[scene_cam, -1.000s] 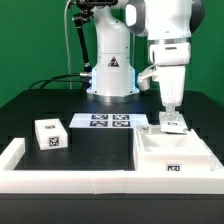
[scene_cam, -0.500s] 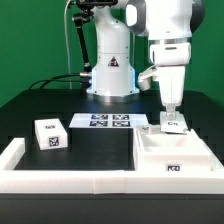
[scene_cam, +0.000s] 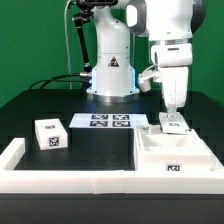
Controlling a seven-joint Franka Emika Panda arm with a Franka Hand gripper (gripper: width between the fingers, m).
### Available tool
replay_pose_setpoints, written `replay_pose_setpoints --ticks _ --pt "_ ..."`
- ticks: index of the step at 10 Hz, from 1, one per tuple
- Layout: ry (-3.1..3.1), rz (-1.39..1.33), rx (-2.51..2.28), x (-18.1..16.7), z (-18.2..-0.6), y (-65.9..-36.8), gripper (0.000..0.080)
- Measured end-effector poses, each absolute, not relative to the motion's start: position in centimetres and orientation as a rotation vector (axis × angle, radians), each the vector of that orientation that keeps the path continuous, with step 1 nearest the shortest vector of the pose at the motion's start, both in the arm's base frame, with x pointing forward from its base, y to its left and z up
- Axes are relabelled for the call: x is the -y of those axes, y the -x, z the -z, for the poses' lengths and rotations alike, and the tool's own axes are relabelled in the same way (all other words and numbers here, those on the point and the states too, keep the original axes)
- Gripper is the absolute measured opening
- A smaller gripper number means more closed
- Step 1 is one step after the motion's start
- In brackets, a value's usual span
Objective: Assemble cabinet
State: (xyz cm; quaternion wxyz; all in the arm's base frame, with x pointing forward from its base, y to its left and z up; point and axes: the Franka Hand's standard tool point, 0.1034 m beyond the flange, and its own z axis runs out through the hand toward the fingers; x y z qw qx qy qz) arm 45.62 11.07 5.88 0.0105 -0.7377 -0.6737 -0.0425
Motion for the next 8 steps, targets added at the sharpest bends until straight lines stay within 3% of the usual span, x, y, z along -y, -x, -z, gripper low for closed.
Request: replay_pose_setpoints --ticks 8 --pt "2.318 0.123 2.083 -10.91 -6.04 -46.04 0.0069"
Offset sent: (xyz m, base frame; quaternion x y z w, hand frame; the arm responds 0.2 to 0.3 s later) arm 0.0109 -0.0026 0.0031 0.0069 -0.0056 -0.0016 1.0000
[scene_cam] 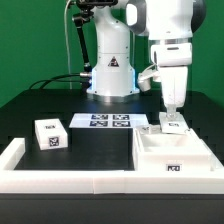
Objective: Assemble cabinet
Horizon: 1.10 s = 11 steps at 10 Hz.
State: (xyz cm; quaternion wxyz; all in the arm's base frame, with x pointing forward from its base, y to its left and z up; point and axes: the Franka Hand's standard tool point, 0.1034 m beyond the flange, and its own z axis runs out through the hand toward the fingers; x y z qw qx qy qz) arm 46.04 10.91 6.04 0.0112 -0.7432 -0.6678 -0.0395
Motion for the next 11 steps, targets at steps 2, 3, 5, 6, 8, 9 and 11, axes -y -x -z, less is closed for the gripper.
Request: replay_pose_setpoints --ticks 2,3,5,6,8,9,11 --pt "2.318 0.122 2.082 -10.9 -6.0 -46.0 0.0069" --pt "2.301 0.118 2.099 -10.7 -5.8 -46.0 0.0069" --pt "2.291 0.137 2.112 -10.3 -5.7 -47.3 0.0069" --pt "2.292 0.136 2.107 -10.3 -5.6 -48.0 0.0069" --pt "2.273 0.142 2.128 -10.2 -5.7 -49.5 0.0069" --pt "2.265 0.146 2.137 -10.2 -5.8 -50.0 0.0069" --pt "2.257 0.15 2.147 -10.2 -5.8 -50.2 0.0069"
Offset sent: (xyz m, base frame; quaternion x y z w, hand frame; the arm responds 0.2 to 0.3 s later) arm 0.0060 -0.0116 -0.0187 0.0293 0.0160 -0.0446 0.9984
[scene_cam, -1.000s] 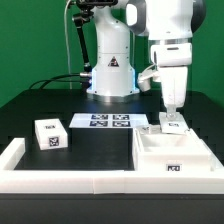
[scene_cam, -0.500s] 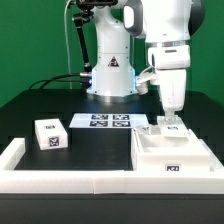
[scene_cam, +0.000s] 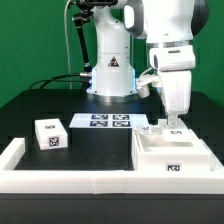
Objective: Assemble cabinet
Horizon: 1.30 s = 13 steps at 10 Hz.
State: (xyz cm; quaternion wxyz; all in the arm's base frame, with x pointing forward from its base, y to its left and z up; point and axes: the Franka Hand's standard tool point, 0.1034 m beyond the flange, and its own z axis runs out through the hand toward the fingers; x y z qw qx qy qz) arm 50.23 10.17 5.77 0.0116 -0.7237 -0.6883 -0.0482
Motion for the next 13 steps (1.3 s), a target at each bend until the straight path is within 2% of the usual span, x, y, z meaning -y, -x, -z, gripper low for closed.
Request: replay_pose_setpoints --ticks 9,13 --pt "2.257 0.15 2.147 -10.2 -5.8 -50.2 0.0069" --pt "2.246 0.182 2.169 -10.0 -5.9 -51.6 0.0069"
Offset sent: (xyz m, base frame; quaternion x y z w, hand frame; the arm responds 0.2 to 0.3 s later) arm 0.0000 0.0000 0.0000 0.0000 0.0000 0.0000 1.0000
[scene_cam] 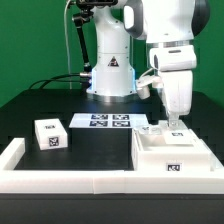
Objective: Assemble cabinet
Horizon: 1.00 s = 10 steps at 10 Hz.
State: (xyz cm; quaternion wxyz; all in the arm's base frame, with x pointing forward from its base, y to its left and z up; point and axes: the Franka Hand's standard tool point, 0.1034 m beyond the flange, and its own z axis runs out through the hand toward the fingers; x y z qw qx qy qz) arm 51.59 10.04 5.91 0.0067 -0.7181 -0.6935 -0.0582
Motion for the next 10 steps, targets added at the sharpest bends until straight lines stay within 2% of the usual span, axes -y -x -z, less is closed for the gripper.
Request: replay_pose_setpoints --ticks 5,10 --pt "2.246 0.172 2.165 -10.0 -5.9 -51.7 0.0069" --pt "2.237 0.129 2.137 -10.4 -6.0 -57.0 0.0069"
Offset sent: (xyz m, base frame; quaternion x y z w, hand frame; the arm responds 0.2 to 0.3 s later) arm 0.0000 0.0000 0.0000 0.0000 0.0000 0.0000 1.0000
